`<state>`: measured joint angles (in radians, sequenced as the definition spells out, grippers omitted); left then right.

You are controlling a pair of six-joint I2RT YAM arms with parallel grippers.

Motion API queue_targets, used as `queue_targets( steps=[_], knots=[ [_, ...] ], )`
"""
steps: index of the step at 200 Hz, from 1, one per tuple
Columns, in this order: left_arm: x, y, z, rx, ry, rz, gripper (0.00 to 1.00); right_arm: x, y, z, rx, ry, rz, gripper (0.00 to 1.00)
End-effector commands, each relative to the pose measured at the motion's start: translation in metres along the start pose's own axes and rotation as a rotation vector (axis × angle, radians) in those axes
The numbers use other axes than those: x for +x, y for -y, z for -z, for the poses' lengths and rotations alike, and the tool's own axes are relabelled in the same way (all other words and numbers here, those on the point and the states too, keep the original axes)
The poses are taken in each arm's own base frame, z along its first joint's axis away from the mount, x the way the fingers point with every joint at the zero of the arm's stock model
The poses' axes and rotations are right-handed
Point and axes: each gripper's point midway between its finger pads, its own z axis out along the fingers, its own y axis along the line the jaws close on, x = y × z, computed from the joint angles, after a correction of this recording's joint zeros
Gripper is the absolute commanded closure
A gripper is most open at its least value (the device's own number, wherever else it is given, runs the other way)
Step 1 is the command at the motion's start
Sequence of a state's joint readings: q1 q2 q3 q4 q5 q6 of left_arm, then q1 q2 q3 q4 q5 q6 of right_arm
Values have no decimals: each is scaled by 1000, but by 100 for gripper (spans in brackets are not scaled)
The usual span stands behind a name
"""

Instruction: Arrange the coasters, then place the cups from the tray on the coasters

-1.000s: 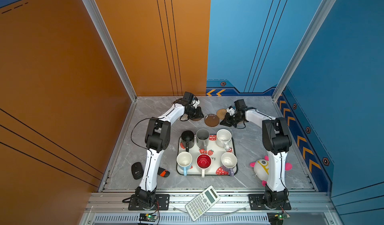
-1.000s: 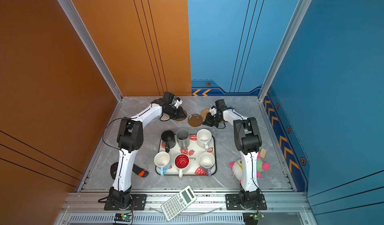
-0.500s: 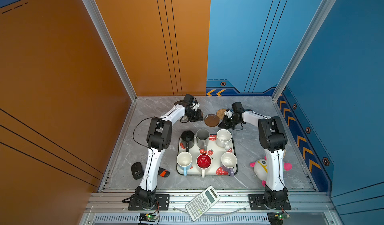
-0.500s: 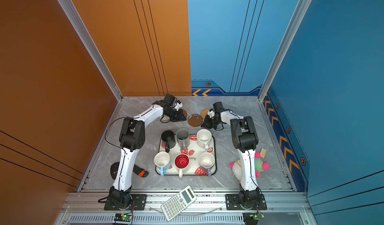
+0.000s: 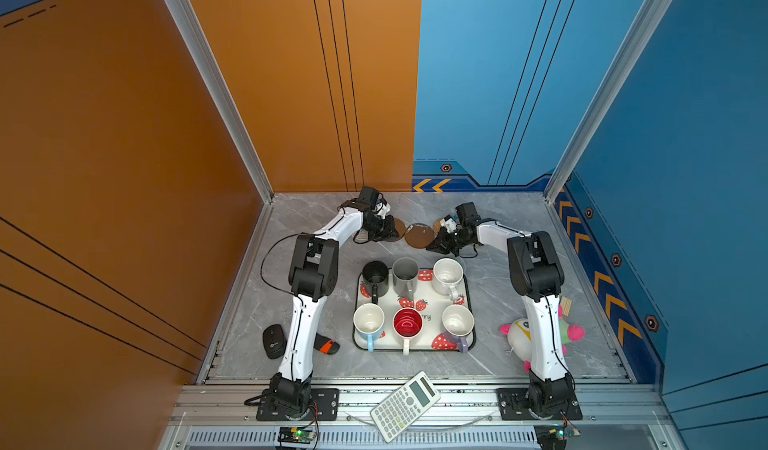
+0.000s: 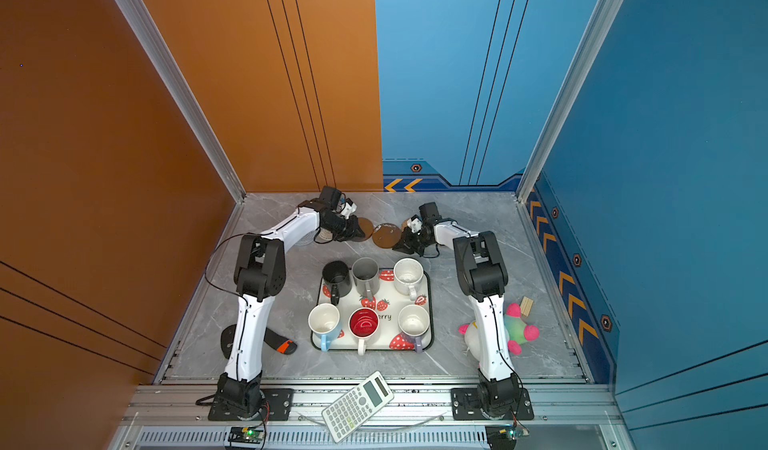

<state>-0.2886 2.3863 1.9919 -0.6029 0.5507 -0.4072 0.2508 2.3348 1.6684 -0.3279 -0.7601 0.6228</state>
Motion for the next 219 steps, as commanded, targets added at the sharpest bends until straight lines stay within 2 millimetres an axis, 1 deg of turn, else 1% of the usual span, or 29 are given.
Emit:
queue_targets(
  steps=[1, 36, 59, 70, 87, 106, 125, 139, 151, 162, 166, 167, 171, 180, 201, 219],
  knots=[
    [0, 7, 14, 3, 4, -21, 85, -3, 20, -17, 48, 9, -54, 100],
    [0, 9, 19, 1, 12, -26, 85, -8, 12, -20, 30, 16, -44, 100],
    [-2, 12, 23, 3, 21, -30, 85, -11, 5, -16, 15, 25, -37, 100],
    [-5, 16, 26, 12, 30, -30, 85, -16, -3, -12, -10, 34, -35, 100],
    [-12, 26, 34, 28, 51, -35, 85, -24, -22, -1, -52, 64, -19, 99],
    [-20, 38, 47, 40, 85, -51, 85, -32, -46, 19, -84, 102, 12, 98],
    [-26, 50, 63, 44, 119, -69, 85, -38, -68, 43, -111, 143, 43, 97],
    [-29, 58, 76, 46, 145, -85, 85, -38, -83, 63, -128, 172, 67, 96],
    [-31, 64, 88, 41, 171, -102, 85, -37, -93, 80, -136, 201, 89, 94],
    [-32, 71, 99, 36, 194, -122, 85, -35, -101, 96, -139, 226, 108, 92],
    [-33, 73, 102, 35, 201, -127, 85, -35, -98, 97, -134, 229, 106, 92],
    [-33, 73, 103, 36, 204, -129, 85, -34, -103, 103, -140, 239, 115, 92],
    [-33, 76, 107, 37, 211, -133, 85, -32, -110, 113, -145, 254, 127, 91],
    [-33, 80, 115, 38, 223, -143, 85, -30, -111, 122, -141, 271, 138, 89],
    [-27, 90, 133, 32, 250, -173, 85, -20, -113, 151, -129, 321, 157, 85],
    [-20, 96, 146, 6, 275, -207, 85, -7, -106, 172, -75, 364, 179, 81]
  ],
)
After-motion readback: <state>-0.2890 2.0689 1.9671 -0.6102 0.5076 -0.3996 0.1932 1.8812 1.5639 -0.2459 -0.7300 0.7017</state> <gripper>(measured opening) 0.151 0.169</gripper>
